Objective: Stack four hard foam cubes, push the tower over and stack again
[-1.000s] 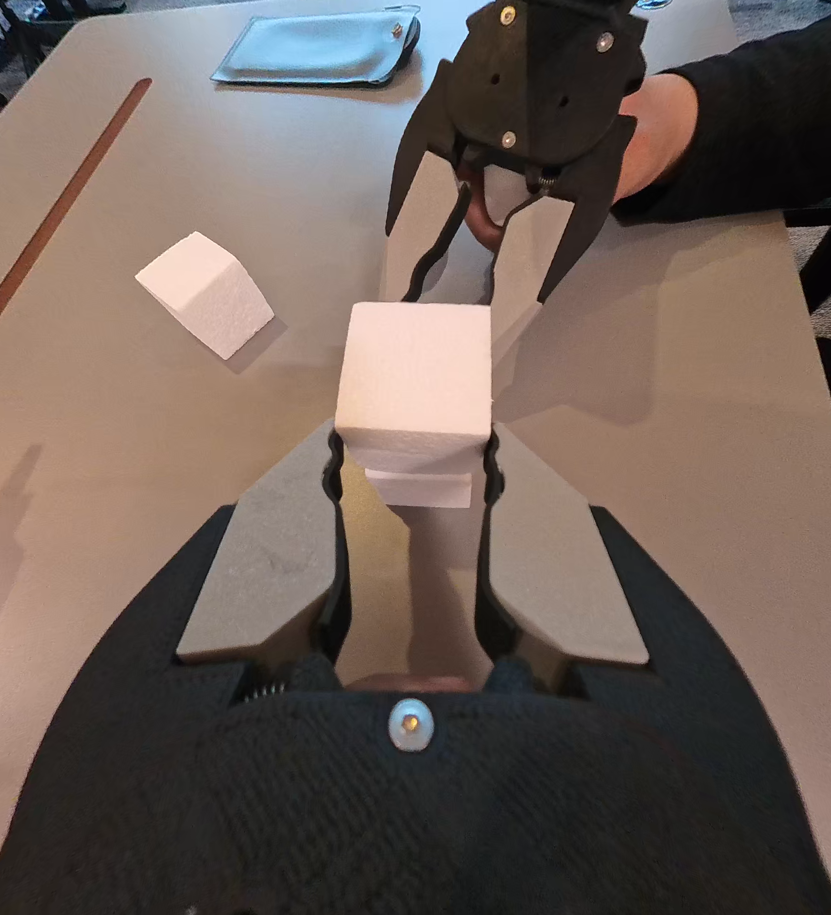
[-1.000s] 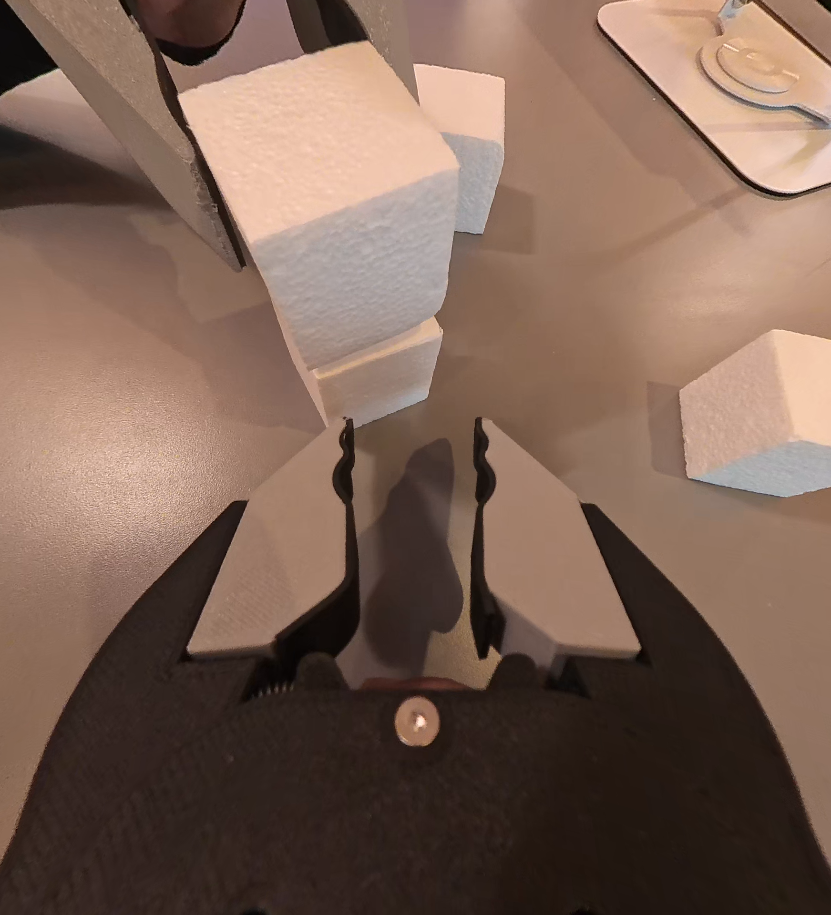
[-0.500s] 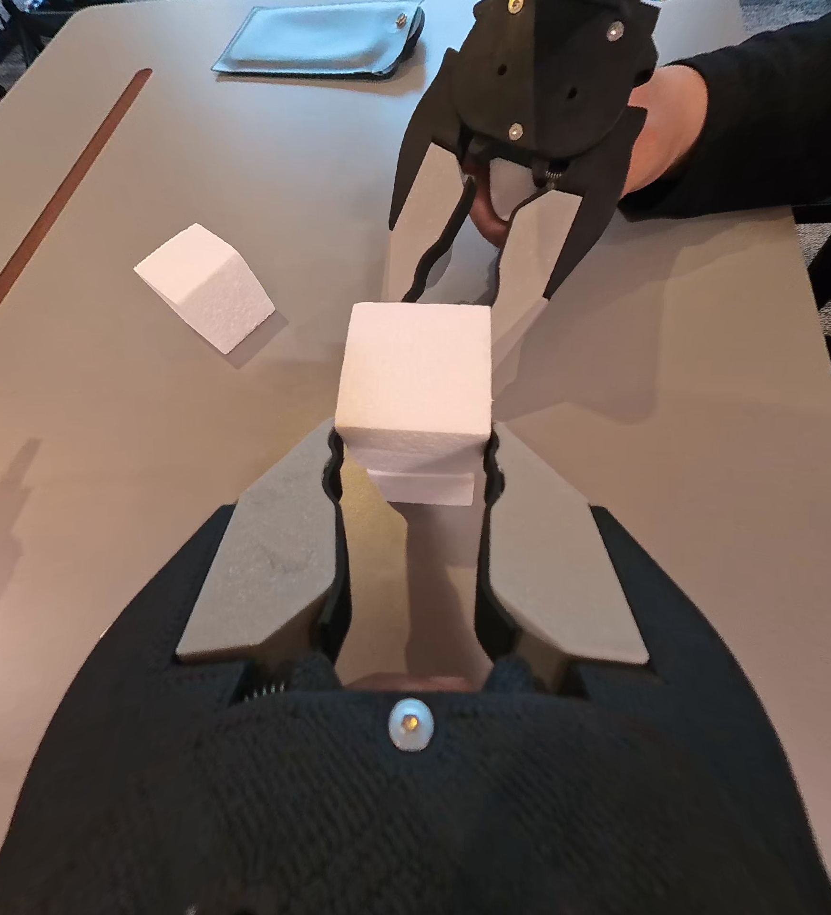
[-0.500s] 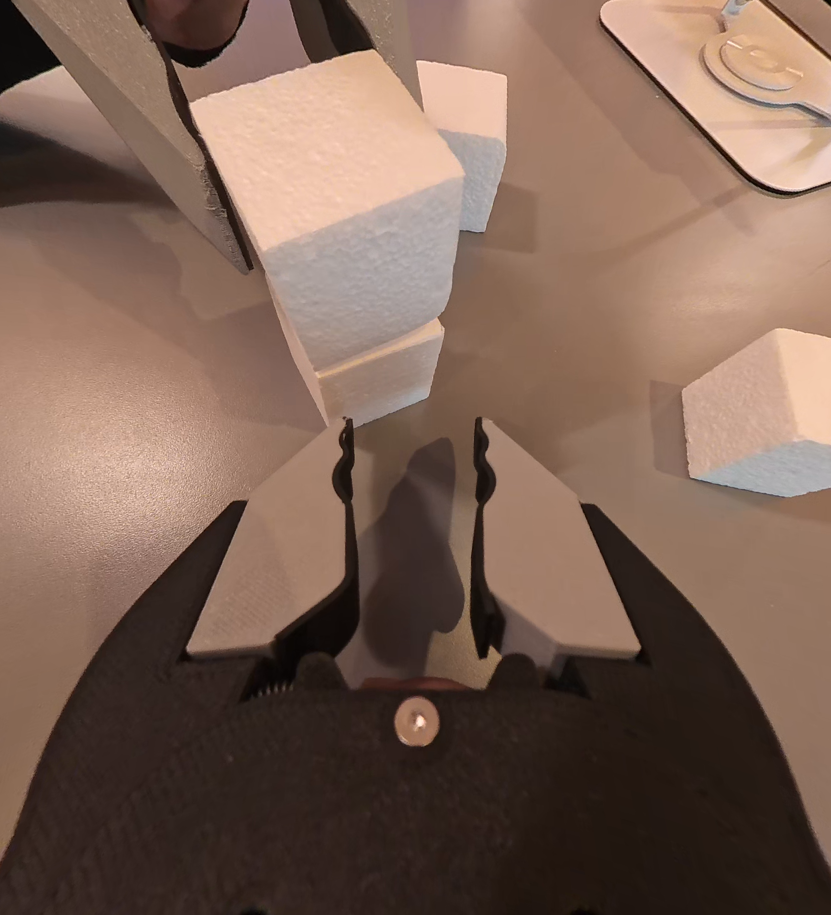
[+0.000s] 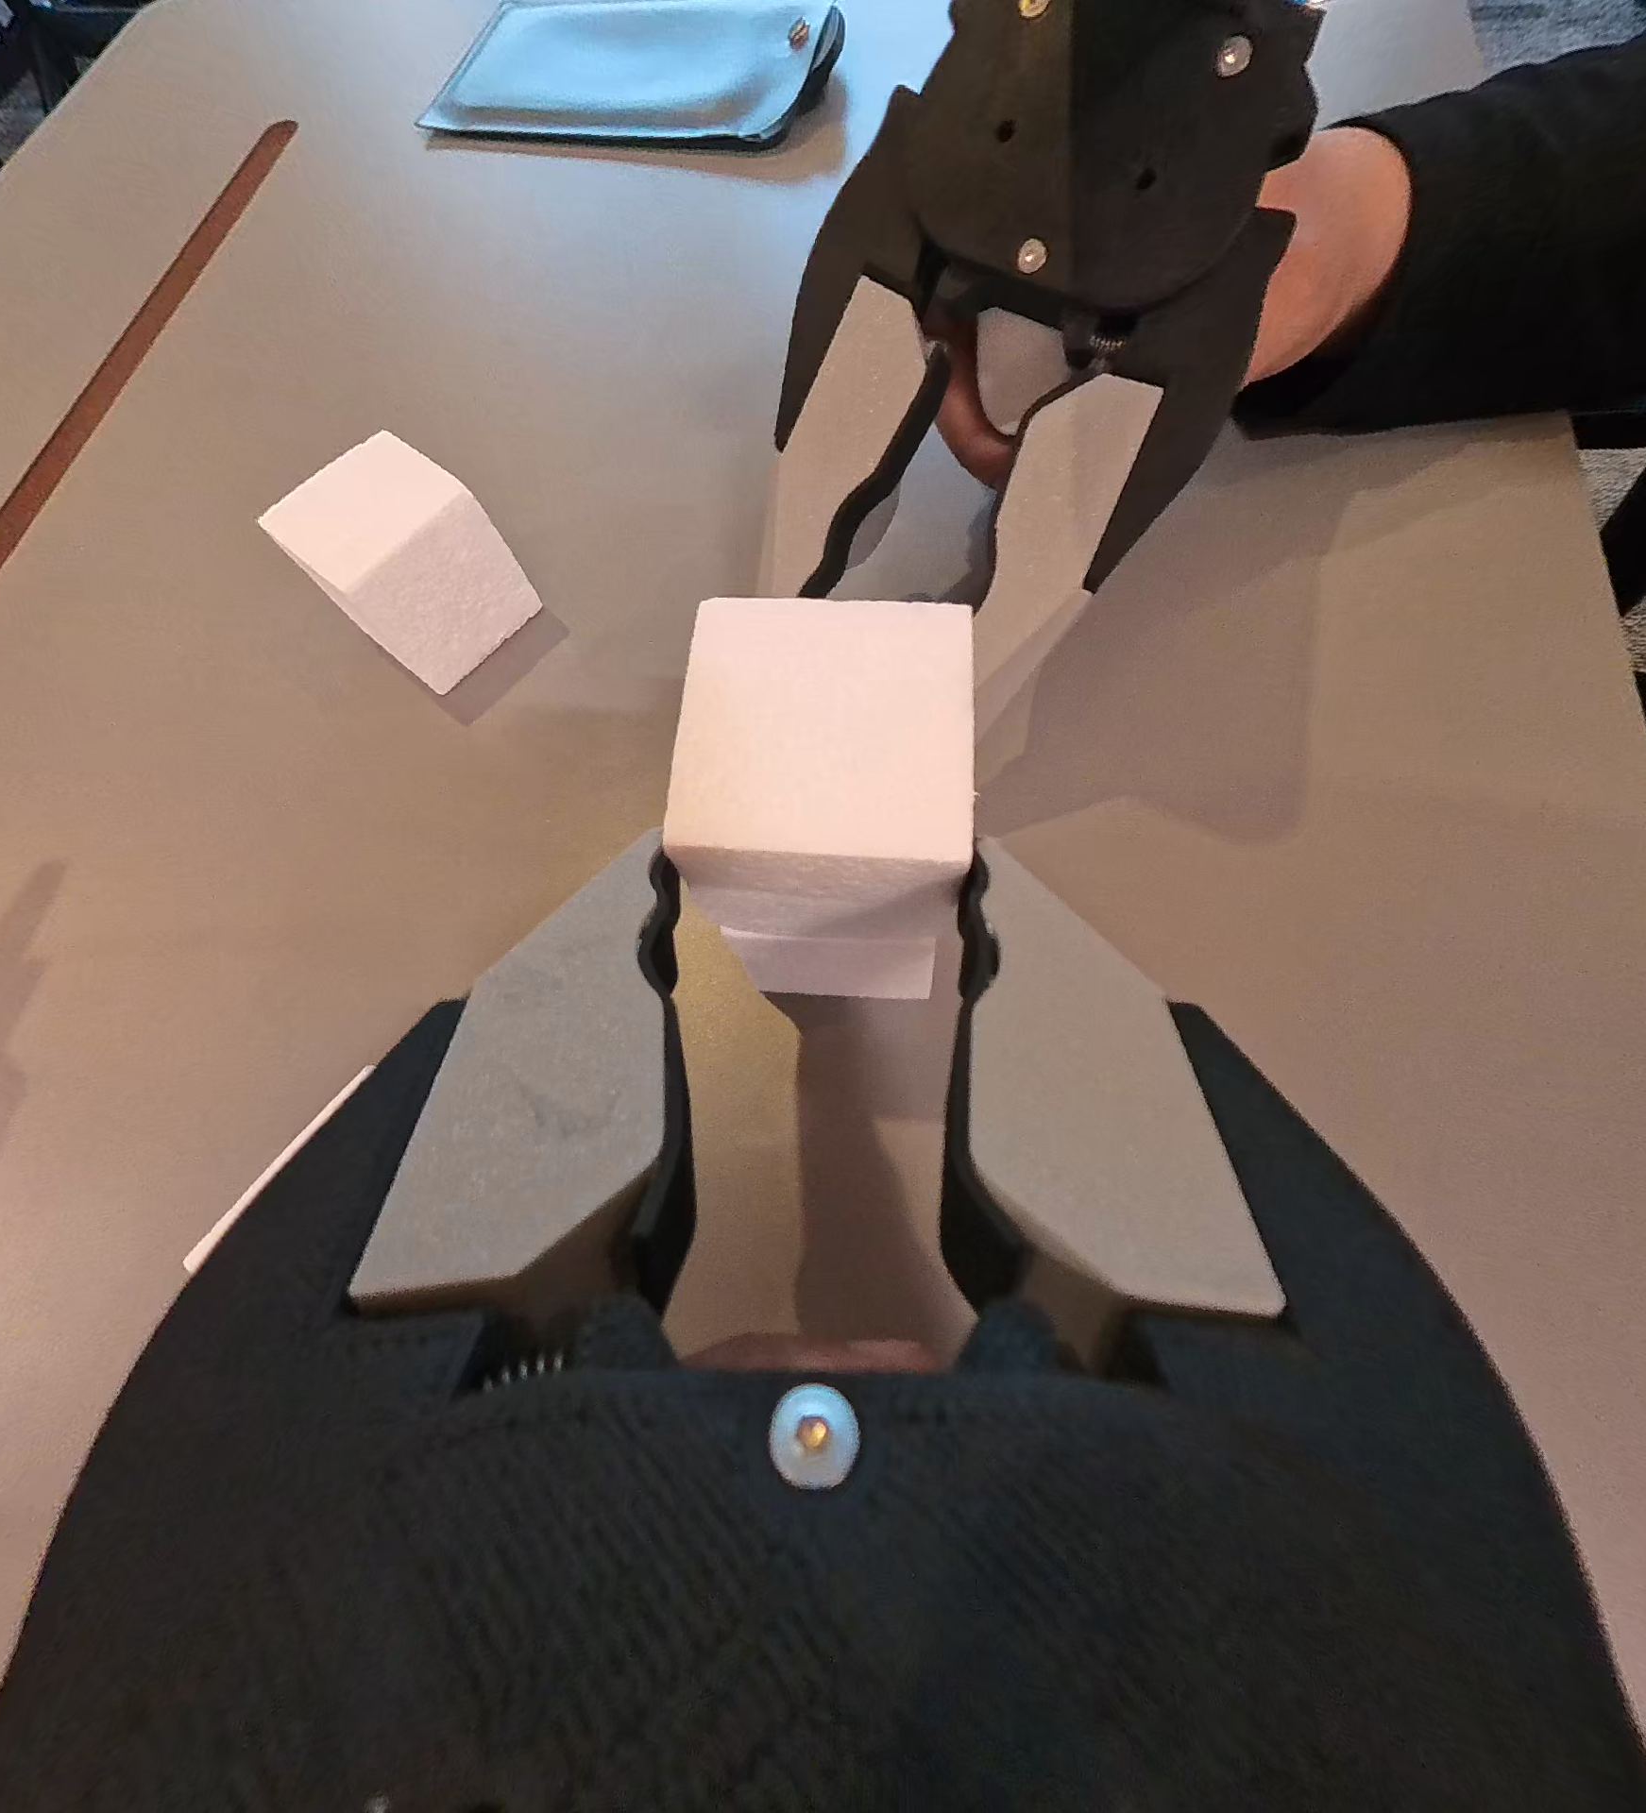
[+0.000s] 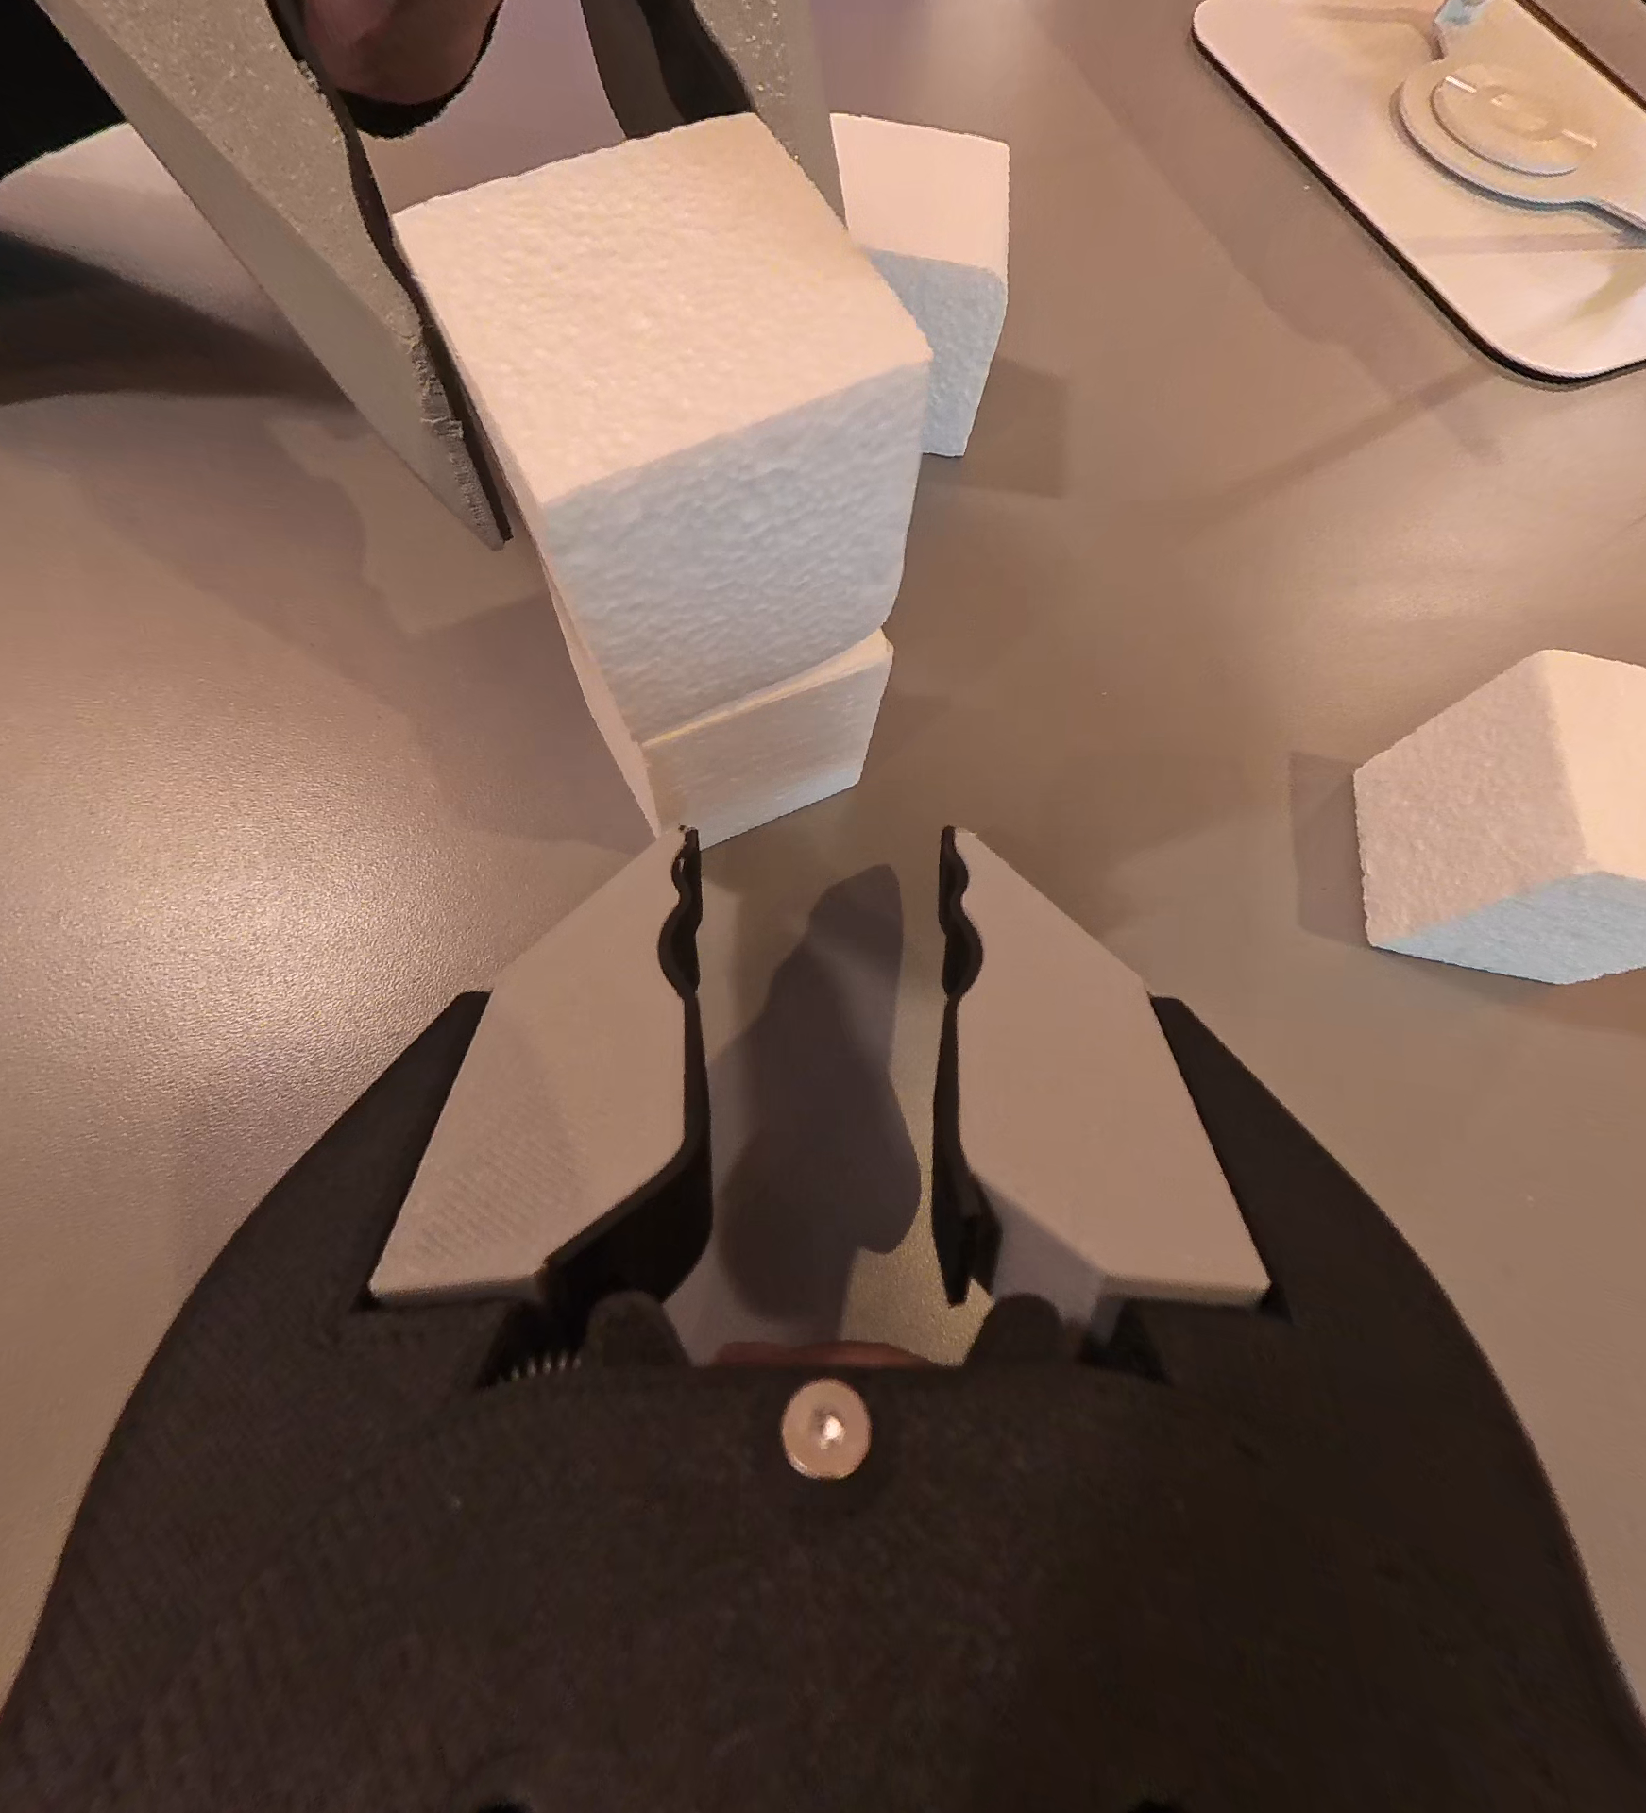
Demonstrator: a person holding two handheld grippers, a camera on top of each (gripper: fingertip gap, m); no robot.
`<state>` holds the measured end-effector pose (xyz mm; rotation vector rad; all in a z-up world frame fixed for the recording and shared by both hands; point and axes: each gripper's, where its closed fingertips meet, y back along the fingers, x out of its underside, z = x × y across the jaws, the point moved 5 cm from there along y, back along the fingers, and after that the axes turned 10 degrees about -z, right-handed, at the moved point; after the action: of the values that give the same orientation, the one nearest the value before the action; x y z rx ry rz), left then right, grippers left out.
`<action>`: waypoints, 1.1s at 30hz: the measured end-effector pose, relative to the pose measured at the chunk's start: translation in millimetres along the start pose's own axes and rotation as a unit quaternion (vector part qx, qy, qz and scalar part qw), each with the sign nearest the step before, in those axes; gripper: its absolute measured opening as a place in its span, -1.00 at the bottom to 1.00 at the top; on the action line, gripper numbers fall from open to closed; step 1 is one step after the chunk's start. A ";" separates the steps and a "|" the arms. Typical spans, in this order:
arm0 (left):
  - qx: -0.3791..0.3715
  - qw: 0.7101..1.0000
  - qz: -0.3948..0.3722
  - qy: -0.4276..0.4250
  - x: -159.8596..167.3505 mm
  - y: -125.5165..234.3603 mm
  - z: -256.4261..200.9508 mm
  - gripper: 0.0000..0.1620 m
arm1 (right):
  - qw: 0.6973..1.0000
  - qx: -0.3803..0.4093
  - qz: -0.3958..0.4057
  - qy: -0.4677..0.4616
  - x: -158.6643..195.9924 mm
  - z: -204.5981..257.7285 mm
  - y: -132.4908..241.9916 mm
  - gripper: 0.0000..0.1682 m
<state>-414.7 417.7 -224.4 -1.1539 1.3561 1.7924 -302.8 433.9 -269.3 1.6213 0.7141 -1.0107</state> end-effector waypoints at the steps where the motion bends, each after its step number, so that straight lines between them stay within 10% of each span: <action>1: 0.000 1.000 0.000 0.001 0.0 0.0 -0.1 -0.32 | 1.000 0.000 0.000 0.000 0.1 0.0 0.0 -0.45; 21: -0.016 0.997 -0.068 0.040 -14.7 17.3 8.8 0.03 | 0.997 0.050 -0.051 -0.006 -10.6 -19.6 15.9 -0.32; 27: -0.083 0.963 -0.239 0.097 -44.0 55.9 37.2 0.11 | 0.979 0.172 -0.108 -0.031 -10.4 -68.4 44.8 -0.16; 33: -0.216 0.931 -0.242 0.170 -25.2 81.8 75.0 -0.04 | 0.977 0.204 -0.038 -0.042 15.7 -113.3 26.0 -0.10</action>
<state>-494.5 466.3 -159.4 -1.9160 0.7472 1.6014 -244.1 535.1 -260.5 1.8981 0.5369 -1.3387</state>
